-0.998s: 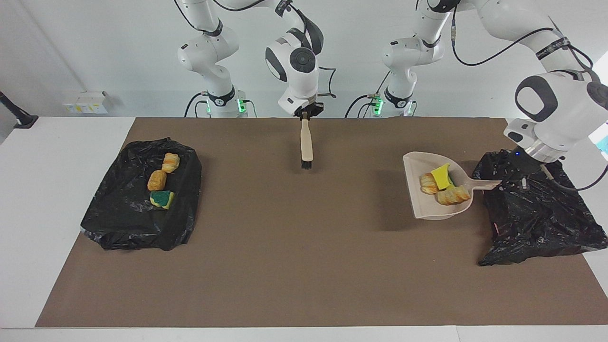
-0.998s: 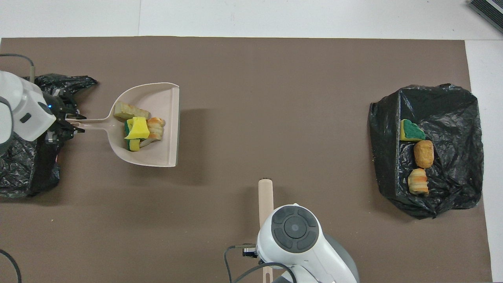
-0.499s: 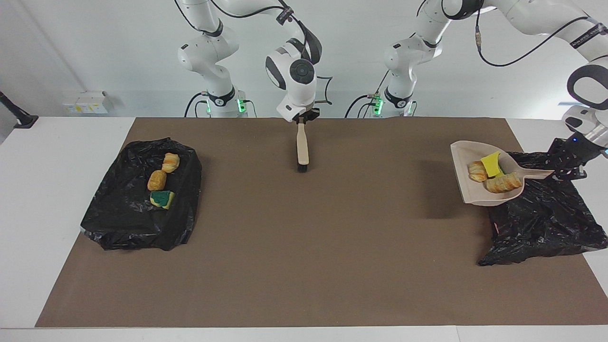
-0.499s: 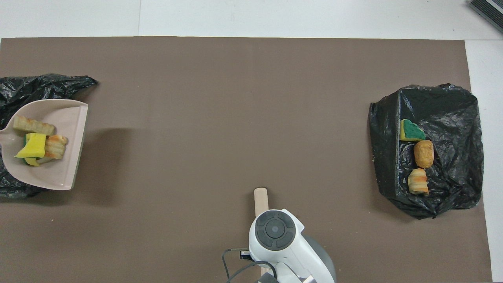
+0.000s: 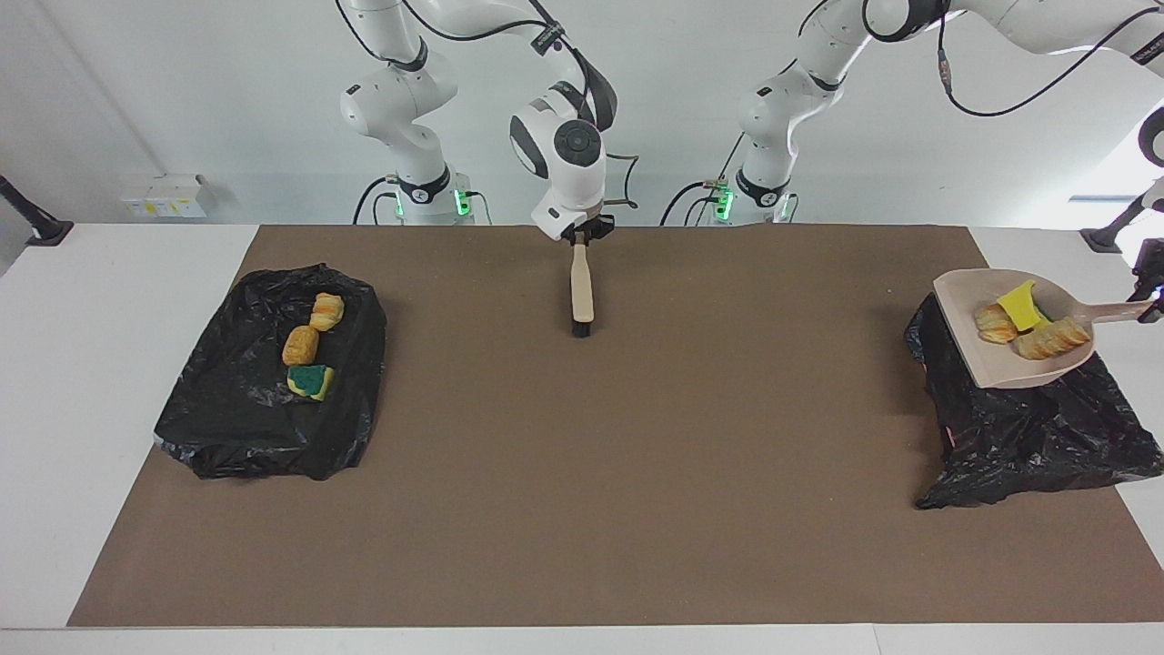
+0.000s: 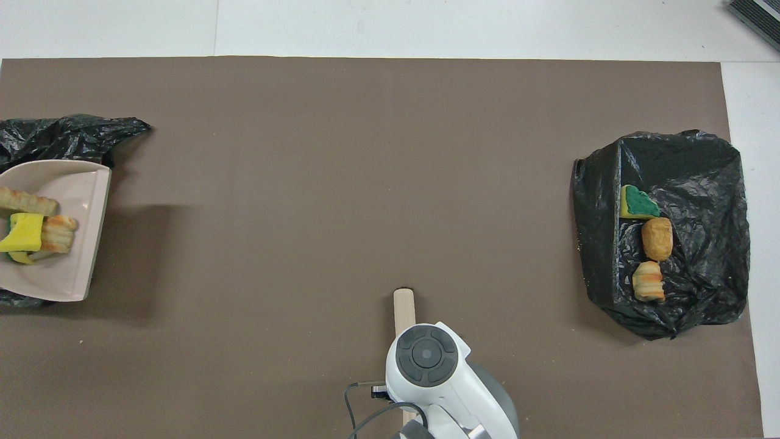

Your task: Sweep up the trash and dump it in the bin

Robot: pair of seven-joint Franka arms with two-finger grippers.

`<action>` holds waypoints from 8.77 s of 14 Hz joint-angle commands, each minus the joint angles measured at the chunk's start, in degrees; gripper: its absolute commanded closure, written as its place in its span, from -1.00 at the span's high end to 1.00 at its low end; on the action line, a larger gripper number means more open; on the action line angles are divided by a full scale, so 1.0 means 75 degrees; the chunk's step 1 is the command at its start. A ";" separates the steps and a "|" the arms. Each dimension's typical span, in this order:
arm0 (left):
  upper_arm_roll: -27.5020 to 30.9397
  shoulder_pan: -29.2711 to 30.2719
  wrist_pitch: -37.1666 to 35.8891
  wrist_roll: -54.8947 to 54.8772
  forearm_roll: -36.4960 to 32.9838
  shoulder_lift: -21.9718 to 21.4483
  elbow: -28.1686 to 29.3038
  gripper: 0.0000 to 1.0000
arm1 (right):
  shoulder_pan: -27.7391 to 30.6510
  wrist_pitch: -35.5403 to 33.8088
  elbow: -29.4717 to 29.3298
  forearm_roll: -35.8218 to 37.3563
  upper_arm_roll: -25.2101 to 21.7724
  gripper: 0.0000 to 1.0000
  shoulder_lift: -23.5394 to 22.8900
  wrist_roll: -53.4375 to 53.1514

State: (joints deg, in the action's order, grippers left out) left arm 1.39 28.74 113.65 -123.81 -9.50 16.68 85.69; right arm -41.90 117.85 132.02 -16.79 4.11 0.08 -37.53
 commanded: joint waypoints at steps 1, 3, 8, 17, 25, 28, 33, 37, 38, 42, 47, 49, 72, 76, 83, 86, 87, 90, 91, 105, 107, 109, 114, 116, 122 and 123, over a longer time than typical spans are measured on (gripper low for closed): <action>-0.0056 -0.0153 0.0664 0.1000 -0.1481 0.0038 -0.0235 -1.00 | 0.0009 0.0130 -0.0164 -0.0140 0.0003 0.93 -0.0174 0.0281; -0.0056 -0.0188 0.1204 0.1541 -0.2233 -0.0091 0.0173 -1.00 | 0.0160 0.0037 -0.0561 -0.0140 -0.0020 1.00 -0.0174 0.0479; -0.0068 -0.0329 0.2282 0.2223 -0.4006 -0.0501 0.0878 -1.00 | 0.0395 -0.0046 -0.1265 -0.0128 -0.0078 1.00 -0.0104 0.1265; -0.0056 -0.0809 0.2086 0.2585 -0.5141 -0.0993 0.0961 -1.00 | 0.2876 -0.1814 -0.2567 0.0036 -0.0114 1.00 0.0820 0.2941; -0.0149 -0.1102 0.1409 0.2796 -0.5168 -0.1146 0.0739 -1.00 | 0.5363 -0.2401 -0.3446 0.0106 -0.0172 1.00 0.0986 0.3562; -0.0150 -0.1486 0.0331 0.2844 -0.3962 -0.1158 0.0703 -1.00 | 0.5388 -0.2833 -0.3808 0.1168 -0.0173 1.00 0.0986 0.3902; -0.0243 -0.2366 -0.0784 0.2890 -0.2276 -0.1170 0.0633 -1.00 | 0.5399 -0.2811 -0.3903 0.2356 -0.0184 1.00 0.1033 0.3938; -0.0279 -0.3057 -0.1428 0.4480 -0.1815 -0.1392 0.0925 -1.00 | 0.4899 -0.3652 -0.5377 0.2624 -0.1036 1.00 0.0297 0.4172; -0.0279 -0.3338 -0.1663 0.5076 -0.1792 -0.1508 0.1076 -1.00 | 0.4710 -0.3736 -0.5681 0.2707 -0.1318 1.00 0.0144 0.4184; -0.0290 -0.4275 -0.1957 0.7222 -0.1300 -0.2071 0.2002 -1.00 | 0.4825 -0.3878 -0.5101 0.2567 -0.1438 1.00 0.0609 0.4207; -0.0290 -0.5588 -0.2286 0.9764 -0.0691 -0.2084 0.2401 -1.00 | 0.4825 -0.3713 -0.5005 0.2556 -0.1438 1.00 0.0658 0.4137; -0.0290 -0.6068 -0.2181 1.0866 -0.0049 -0.2154 0.2705 -1.00 | 0.4849 -0.3748 -0.5005 0.2544 -0.1438 1.00 0.0670 0.4207; -0.0290 -0.9446 0.0222 2.0316 0.2369 -0.0127 0.2004 -1.00 | 0.4814 -0.3490 -0.4782 0.2614 -0.1403 1.00 0.0834 0.4184; -0.0290 -0.9504 0.0502 2.0713 0.2357 0.0341 0.2004 -1.00 | 0.4814 -0.3538 -0.4794 0.2614 -0.1403 1.00 0.0822 0.4172; -0.0197 -0.9143 0.0212 2.0598 0.2334 -0.0008 0.2027 1.00 | 0.4814 -0.3549 -0.4794 0.2614 -0.1403 1.00 0.0834 0.4172; -0.0197 -0.8359 0.0070 2.0574 0.2322 -0.0162 0.1946 1.00 | 0.4814 -0.3538 -0.4794 0.2614 -0.1403 1.00 0.0834 0.4172; -0.0197 -0.8066 0.0104 2.0505 0.2310 -0.0173 0.1922 1.00 | 0.4814 -0.3549 -0.4794 0.2614 -0.1403 1.00 0.0822 0.4172; -0.0197 -0.7374 0.0058 1.9465 0.2310 -0.0313 0.1688 1.00 | 0.4814 -0.3538 -0.4794 0.2614 -0.1391 1.00 0.0834 0.4172; -0.0173 -0.7140 0.0058 1.9043 0.2275 -0.0372 0.1664 1.00 | 0.4814 -0.3538 -0.4794 0.2614 -0.1403 1.00 0.0834 0.4172; -0.0103 -0.4151 -0.1700 1.5805 0.1912 -0.1732 0.1301 1.00 | 0.4849 -0.3608 -0.4794 0.2579 -0.1415 1.00 0.0834 0.4195; 0.0002 -0.4020 -0.1851 1.5840 0.1656 -0.1849 0.1301 1.00 | 0.4849 -0.3538 -0.4794 0.2276 -0.1426 1.00 0.0834 0.4137; 0.0003 -0.4020 -0.1957 1.5933 0.1128 -0.2094 0.1335 1.00 | 0.4860 -0.3538 -0.4782 0.2017 -0.1450 1.00 0.0834 0.4055; 0.0003 -0.4020 -0.2565 1.6121 0.1115 -0.2574 0.1429 1.00 | 0.5036 -0.3456 -0.4794 0.2005 -0.1450 1.00 0.0822 0.4055; 0.0003 -0.4032 -0.2614 1.6144 0.1103 -0.2868 0.1779 1.00 | 0.5060 -0.3467 -0.4805 0.1993 -0.1450 1.00 0.0810 0.4043; -0.0009 -0.4091 -0.2462 1.6086 0.1115 -0.3056 0.2027 1.00 | 0.5118 -0.3467 -0.4829 0.1829 -0.1473 1.00 0.0798 0.4055; -0.0009 -0.4090 -0.2439 1.6086 0.1115 -0.3045 0.2027 1.00 | 0.5095 -0.3526 -0.4829 0.1829 -0.1462 1.00 0.0810 0.4067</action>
State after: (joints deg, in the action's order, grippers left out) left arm 1.37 -1.77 94.42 -3.53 -0.18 -4.72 99.27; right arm -4.00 90.86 95.35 -2.23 -7.05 5.66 -7.25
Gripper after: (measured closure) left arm 0.000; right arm 0.000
